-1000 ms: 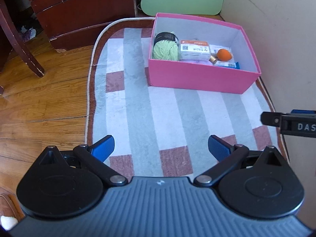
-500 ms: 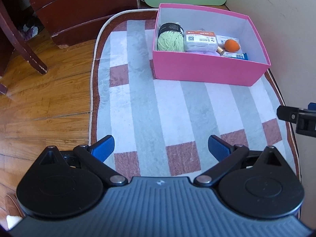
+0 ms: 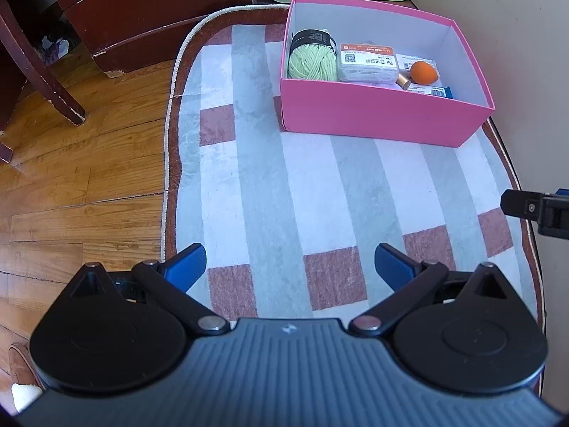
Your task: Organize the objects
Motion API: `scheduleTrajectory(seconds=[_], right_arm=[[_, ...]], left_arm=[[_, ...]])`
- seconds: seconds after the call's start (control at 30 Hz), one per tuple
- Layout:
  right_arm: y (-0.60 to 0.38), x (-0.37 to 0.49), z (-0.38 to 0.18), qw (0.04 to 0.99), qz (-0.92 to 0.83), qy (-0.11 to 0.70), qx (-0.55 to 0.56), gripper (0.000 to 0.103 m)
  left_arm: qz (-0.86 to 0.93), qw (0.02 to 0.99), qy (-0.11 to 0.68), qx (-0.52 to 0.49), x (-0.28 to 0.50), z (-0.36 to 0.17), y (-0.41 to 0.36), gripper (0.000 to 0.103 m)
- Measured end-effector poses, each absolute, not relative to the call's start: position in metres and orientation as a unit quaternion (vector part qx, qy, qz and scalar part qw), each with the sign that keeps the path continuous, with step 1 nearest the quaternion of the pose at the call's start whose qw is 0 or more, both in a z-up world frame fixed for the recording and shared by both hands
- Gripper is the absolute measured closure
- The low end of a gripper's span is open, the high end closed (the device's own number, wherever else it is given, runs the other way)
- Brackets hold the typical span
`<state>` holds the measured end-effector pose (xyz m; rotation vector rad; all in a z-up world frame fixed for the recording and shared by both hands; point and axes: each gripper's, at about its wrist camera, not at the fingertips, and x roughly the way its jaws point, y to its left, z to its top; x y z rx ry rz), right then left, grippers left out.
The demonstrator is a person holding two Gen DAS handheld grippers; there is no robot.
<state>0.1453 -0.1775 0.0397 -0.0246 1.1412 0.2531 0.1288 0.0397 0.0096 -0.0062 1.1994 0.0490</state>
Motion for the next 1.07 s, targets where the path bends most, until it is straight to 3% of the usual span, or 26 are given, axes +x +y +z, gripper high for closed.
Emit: scheduleTrajectory(seconds=[1.07], right_arm=[[-0.1766,0.1421,0.0367,0.839,0.109,0.532,-0.038,0.01]], left_arm=[[0.029,0.815,0.578,0.023,0.1331,0.0043,0.0388,0.0]])
